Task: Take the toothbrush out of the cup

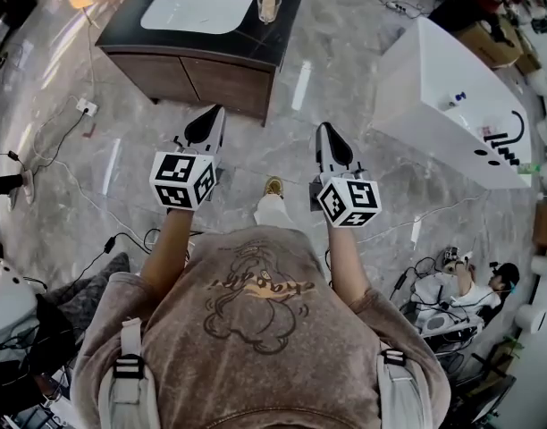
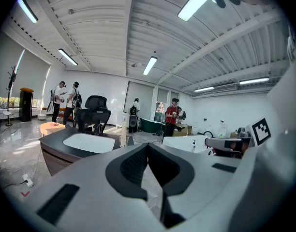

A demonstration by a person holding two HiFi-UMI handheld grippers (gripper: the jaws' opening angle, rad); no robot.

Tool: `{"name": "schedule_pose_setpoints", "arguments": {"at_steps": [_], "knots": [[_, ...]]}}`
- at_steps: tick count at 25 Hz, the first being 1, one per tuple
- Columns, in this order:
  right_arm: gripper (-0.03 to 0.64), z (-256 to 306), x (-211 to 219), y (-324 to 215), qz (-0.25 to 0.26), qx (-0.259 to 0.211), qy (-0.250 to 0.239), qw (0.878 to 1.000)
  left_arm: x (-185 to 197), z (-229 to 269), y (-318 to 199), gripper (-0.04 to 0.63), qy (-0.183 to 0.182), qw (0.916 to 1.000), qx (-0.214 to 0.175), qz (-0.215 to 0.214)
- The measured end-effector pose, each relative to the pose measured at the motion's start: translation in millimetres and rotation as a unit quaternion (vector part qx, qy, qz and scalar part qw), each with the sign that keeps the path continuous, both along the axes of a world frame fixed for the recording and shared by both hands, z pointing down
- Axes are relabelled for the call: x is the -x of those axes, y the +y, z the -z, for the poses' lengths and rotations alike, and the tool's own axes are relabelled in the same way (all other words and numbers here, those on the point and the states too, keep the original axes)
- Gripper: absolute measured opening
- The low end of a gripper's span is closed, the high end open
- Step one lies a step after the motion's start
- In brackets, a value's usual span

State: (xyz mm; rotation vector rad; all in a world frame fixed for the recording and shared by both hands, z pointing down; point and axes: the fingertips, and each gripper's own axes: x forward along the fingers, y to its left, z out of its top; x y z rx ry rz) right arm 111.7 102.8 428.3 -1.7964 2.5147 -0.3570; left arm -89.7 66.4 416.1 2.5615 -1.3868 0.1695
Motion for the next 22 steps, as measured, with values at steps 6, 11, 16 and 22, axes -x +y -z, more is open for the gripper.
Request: {"name": "schedule_pose_setpoints", "arguments": {"at_steps": [6,11,16,22], "knots": [[0.023,10.2,-9.8,-47.6,0.011,-0.003,-0.004,1.0,-14.9,13.8,-46.7,0.017,-0.002,1.0,-0.007,0.006],[0.023,18.1,-25.7,-85.6,0.023,-0.007,-0.001,1.0,-35.0,19.6,-82.1,0.017,0.003,0.9999,-0.009,0.012],[0.023,14.2,-44.1,-117.8,0.038,-0.005,0.003,0.999,-51.7,20.8,-113.1,0.017,0.008,0.9994,-0.018,0.028],[0.023,6.9,-51.9,-151.8,0.055,0.005,0.005,0.998,-53.8,17.4,-139.7,0.017,0.01,0.9985,-0.014,0.051]]}}
